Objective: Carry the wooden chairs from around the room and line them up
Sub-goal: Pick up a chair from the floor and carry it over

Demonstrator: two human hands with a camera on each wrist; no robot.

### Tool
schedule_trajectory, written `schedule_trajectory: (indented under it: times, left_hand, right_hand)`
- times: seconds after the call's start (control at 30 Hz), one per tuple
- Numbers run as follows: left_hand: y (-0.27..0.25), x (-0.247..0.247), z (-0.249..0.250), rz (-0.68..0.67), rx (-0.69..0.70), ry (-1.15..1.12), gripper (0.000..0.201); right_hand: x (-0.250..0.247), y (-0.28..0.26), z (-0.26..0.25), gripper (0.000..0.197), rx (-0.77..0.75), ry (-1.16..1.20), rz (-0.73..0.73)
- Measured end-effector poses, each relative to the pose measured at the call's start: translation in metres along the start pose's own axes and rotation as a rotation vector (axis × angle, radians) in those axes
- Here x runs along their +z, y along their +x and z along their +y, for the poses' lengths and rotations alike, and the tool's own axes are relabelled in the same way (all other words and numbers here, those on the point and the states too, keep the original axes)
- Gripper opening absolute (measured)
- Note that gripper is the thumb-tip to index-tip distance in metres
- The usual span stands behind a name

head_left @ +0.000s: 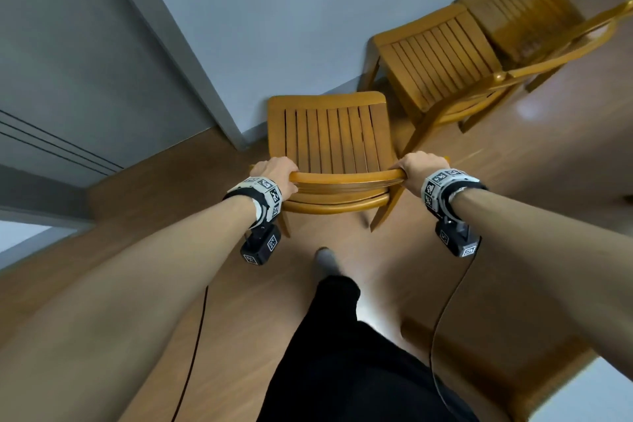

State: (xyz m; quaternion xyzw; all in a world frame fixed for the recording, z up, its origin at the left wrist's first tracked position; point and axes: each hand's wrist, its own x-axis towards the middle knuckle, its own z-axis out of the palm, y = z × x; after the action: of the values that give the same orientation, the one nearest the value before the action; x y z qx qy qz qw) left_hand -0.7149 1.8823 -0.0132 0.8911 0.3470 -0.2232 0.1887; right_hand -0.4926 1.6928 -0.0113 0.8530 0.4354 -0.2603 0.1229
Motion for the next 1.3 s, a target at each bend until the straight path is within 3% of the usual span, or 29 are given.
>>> schedule_trajectory:
  times: [0.23, 0.37, 0.7, 0.97, 1.17, 1.3]
  left_hand:
    - [0.075, -0.032, 0.028, 0.0, -0.017, -0.037, 0.017]
    - [0.102, -0.03, 0.06, -0.076, 0.003, -0.003, 0.017]
    - [0.147, -0.03, 0.142, -0.069, -0.139, -0.155, 0.025]
    - [0.148, -0.009, 0.176, -0.067, -0.228, -0.161, 0.025]
    - [0.138, 0.035, 0.195, -0.045, -0.256, -0.188, 0.029]
    - [0.132, 0.045, 0.198, 0.01, -0.279, -0.211, 0.032]
  right_hand:
    - [-0.047, 0.075, 0.042, 0.029, -0.06, -0.018, 0.022]
    - [-0.061, 0.104, 0.08, 0.03, -0.106, -0.094, -0.021]
    - [-0.093, 0.167, 0.161, 0.016, -0.231, -0.162, 0.037]
    - [-0.078, 0.176, 0.193, 0.012, -0.311, -0.23, 0.057]
    - [-0.044, 0.166, 0.214, 0.027, -0.336, -0.285, 0.041]
    - [-0.031, 0.163, 0.215, 0.024, -0.325, -0.286, 0.075]
